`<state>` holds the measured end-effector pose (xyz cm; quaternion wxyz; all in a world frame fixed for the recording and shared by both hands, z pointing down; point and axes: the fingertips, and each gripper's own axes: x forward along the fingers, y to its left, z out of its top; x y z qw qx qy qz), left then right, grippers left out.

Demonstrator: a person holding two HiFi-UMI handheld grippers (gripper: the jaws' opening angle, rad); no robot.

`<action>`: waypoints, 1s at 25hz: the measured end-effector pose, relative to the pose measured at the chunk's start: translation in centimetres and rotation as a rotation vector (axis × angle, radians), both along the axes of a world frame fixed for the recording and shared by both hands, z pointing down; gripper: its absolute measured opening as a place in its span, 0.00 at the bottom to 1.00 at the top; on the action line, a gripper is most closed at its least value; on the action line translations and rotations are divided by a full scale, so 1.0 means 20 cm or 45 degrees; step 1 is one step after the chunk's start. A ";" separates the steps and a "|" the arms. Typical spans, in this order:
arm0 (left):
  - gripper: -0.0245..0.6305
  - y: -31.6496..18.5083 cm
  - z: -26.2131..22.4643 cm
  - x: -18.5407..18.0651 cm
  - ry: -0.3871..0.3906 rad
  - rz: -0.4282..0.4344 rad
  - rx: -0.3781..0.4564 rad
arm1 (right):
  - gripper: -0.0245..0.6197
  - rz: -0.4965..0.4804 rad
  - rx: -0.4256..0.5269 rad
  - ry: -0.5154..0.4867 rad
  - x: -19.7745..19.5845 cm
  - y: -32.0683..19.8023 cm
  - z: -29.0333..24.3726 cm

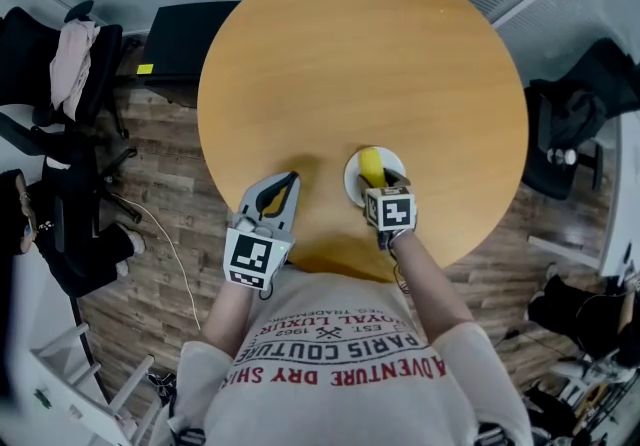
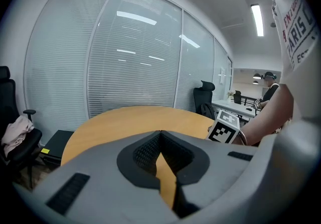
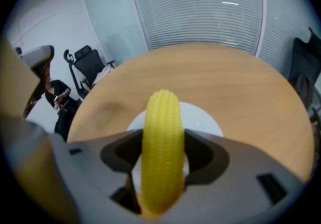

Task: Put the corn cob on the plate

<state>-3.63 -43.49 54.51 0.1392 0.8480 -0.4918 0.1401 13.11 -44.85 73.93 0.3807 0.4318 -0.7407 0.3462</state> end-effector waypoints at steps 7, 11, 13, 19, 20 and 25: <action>0.09 0.03 -0.01 0.07 0.010 0.047 0.003 | 0.45 0.103 0.190 -0.068 0.01 -0.06 -0.21; 0.09 0.02 -0.04 0.10 0.024 0.067 0.026 | 0.45 0.135 0.291 -0.130 0.00 -0.07 -0.39; 0.09 0.02 -0.07 0.13 0.021 0.080 0.044 | 0.25 0.154 0.343 -0.134 0.02 -0.07 -0.47; 0.09 0.02 -0.17 0.20 0.017 0.129 0.105 | 0.10 0.143 0.586 -0.153 0.05 -0.06 -0.79; 0.09 0.03 -0.19 0.21 0.018 0.138 0.117 | 0.10 0.144 0.626 -0.165 0.05 -0.05 -0.85; 0.09 0.05 -0.33 0.25 0.029 0.166 0.188 | 0.09 0.118 0.858 -0.138 0.08 0.00 -1.13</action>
